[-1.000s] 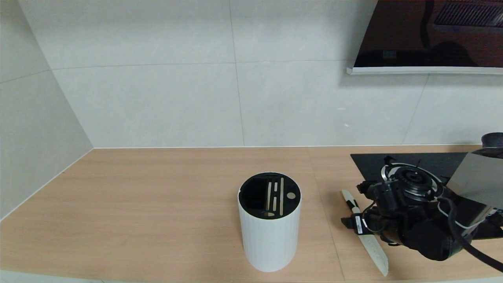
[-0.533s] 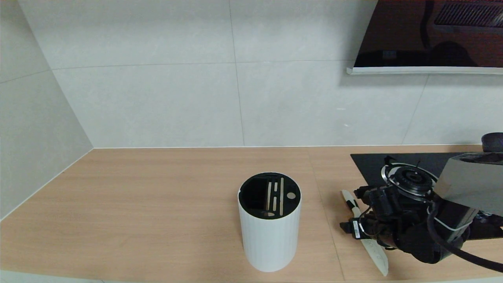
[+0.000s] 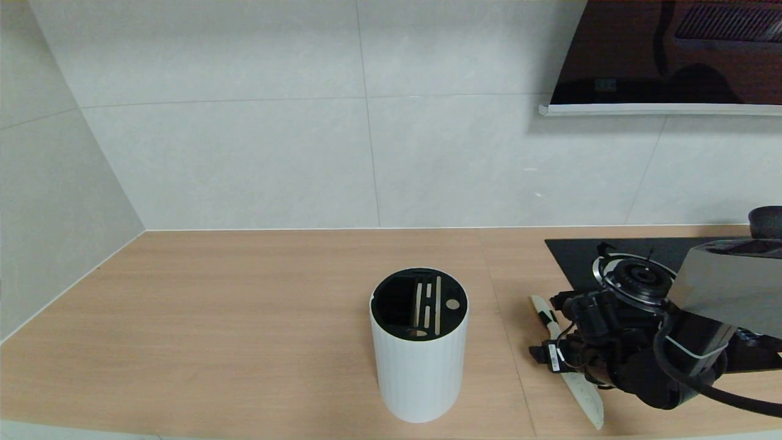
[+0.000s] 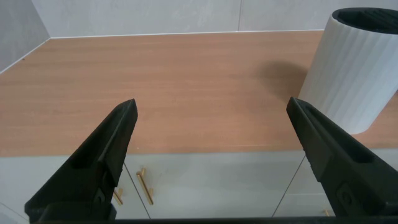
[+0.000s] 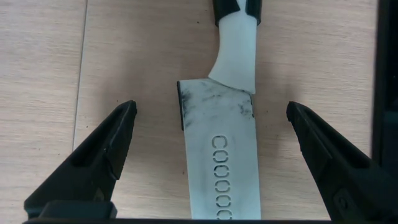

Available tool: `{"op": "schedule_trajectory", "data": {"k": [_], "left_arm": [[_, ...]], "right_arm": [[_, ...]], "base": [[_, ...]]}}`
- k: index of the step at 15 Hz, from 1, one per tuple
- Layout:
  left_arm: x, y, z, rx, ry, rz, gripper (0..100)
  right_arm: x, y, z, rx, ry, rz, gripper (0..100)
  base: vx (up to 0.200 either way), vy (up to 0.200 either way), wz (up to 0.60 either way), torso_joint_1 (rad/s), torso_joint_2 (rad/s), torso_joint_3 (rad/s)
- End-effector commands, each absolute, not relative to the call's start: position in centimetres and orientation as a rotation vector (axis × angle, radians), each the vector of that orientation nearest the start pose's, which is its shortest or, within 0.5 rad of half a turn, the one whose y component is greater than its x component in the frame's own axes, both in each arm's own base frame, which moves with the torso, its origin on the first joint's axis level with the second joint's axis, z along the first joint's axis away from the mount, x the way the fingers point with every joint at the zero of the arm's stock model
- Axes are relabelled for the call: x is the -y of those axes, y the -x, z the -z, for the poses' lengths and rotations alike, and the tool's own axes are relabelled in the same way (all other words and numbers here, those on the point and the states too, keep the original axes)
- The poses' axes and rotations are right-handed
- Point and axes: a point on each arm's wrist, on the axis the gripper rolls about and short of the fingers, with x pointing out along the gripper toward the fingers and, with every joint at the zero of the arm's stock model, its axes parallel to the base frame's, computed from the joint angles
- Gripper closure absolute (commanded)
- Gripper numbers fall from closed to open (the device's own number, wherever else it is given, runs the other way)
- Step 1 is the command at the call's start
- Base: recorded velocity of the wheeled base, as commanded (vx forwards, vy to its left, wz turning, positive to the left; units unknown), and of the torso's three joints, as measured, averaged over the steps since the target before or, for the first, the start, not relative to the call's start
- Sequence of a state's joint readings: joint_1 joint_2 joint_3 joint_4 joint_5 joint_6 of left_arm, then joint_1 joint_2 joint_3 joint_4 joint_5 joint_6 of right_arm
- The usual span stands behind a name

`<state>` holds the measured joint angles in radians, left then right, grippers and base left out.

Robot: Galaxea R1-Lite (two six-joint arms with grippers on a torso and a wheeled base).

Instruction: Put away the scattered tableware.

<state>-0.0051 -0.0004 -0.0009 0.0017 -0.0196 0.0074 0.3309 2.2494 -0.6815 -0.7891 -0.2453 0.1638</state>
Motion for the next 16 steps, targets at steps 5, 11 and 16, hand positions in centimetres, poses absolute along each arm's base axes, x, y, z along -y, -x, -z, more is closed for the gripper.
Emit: {"op": "schedule_trajectory", "data": {"k": [5, 11, 16], "left_arm": [[0.03, 2.29, -7.57, 0.000, -0.006, 0.025, 0], [0.03, 2.28, -7.53, -0.001, -0.008, 0.025, 0], [0.03, 2.29, -7.57, 0.000, -0.008, 0.025, 0]], "right_arm": [[-10.35, -32.11, 1.29, -0.749, 0.065, -0.014, 0], [-10.34, -32.08, 1.11, -0.745, 0.064, -0.015, 100], [-10.34, -32.09, 0.90, -0.739, 0.061, -0.015, 100]], "base": [[0.000, 0.000, 0.00, 0.000, 0.00, 0.000], [0.000, 0.000, 0.00, 0.000, 0.00, 0.000], [0.000, 0.000, 0.00, 0.000, 0.00, 0.000]]}}
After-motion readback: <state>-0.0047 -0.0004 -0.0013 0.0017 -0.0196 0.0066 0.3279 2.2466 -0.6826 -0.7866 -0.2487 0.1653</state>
